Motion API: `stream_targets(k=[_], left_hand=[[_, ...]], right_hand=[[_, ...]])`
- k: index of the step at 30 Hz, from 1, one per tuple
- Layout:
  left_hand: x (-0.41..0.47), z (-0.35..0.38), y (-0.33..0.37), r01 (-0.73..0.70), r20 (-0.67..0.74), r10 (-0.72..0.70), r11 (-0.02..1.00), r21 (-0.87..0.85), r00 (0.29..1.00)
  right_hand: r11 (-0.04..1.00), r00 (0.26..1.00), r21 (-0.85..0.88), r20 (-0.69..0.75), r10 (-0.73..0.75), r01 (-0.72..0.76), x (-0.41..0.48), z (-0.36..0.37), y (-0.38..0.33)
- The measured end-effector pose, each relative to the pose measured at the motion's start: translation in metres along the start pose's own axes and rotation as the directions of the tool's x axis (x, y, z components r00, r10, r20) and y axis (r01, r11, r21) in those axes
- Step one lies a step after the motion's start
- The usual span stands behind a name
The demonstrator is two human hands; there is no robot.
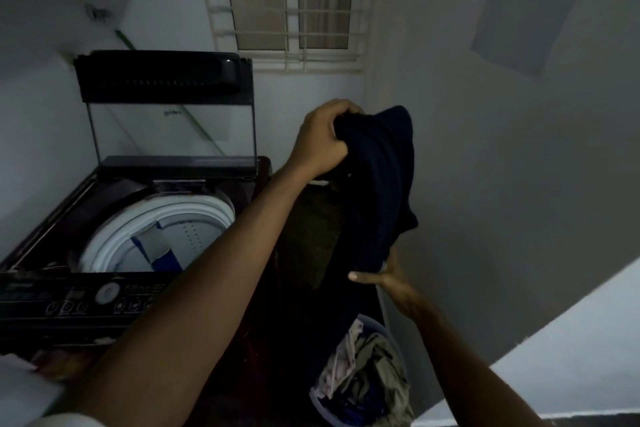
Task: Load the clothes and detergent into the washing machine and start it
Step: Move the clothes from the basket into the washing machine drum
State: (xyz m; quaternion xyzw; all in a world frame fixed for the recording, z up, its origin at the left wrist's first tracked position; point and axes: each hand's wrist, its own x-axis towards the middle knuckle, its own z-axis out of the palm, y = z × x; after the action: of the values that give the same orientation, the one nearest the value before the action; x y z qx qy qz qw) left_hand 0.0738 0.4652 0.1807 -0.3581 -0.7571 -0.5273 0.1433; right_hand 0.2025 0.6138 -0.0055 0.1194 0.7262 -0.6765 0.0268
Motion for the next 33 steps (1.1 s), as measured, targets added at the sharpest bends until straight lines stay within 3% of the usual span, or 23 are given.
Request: stream_targets(k=[4, 6, 8, 10, 14, 17, 19, 21, 24, 29, 33], left_hand=[[-0.003, -0.015, -0.008, 0.138, -0.099, -0.145, 0.988, -0.073, 0.984], [-0.012, -0.023, -0.021, 0.237, -0.154, -0.25, 0.966, -0.098, 0.956], [-0.027, -0.032, -0.045, 0.329, -0.208, -0.332, 0.943, -0.047, 0.92], [-0.045, -0.039, -0.073, 0.422, -0.213, -0.394, 0.901, 0.1, 0.894], [-0.081, -0.036, -0.116, 0.6, -0.02, -0.641, 0.706, 0.375, 0.767], [-0.098, -0.022, -0.128, 0.548, 0.19, -0.748, 0.611, 0.571, 0.636], [-0.103, -0.009, -0.127, 0.497, 0.335, -0.747, 0.643, 0.583, 0.574], [-0.103, 0.003, -0.117, 0.514, 0.454, -0.678, 0.735, 0.443, 0.579], [-0.101, 0.023, -0.096, 0.534, 0.504, -0.558, 0.819, 0.208, 0.659], [-0.102, 0.047, -0.08, 0.555, 0.445, -0.494, 0.832, -0.008, 0.747], [-0.11, 0.061, -0.084, 0.554, 0.483, -0.481, 0.833, -0.009, 0.732]], right_hand=[[0.995, 0.996, 0.064, -0.026, 0.083, -0.081, 0.006, 0.02, 0.004], [0.97, 0.984, 0.207, -0.095, 0.147, -0.125, 0.007, 0.014, -0.003], [0.918, 0.942, 0.363, -0.224, 0.25, -0.157, 0.008, -0.003, -0.016], [0.943, 0.906, 0.309, -0.354, 0.23, -0.119, 0.011, -0.027, -0.032], [0.993, 0.919, 0.08, -0.391, -0.045, 0.082, 0.013, -0.052, -0.089], [0.98, 0.925, -0.035, -0.324, -0.197, 0.197, 0.018, -0.043, -0.123], [0.971, 0.935, -0.138, -0.273, -0.228, 0.197, 0.026, -0.029, -0.133], [0.951, 0.945, -0.241, -0.215, -0.247, 0.194, 0.032, -0.014, -0.139], [0.939, 0.951, -0.281, -0.179, -0.253, 0.197, 0.036, 0.003, -0.142], [0.961, 0.946, -0.174, -0.204, -0.25, 0.217, 0.031, 0.01, -0.162], [0.966, 0.95, 0.01, -0.186, -0.252, 0.259, 0.026, 0.007, -0.185]])
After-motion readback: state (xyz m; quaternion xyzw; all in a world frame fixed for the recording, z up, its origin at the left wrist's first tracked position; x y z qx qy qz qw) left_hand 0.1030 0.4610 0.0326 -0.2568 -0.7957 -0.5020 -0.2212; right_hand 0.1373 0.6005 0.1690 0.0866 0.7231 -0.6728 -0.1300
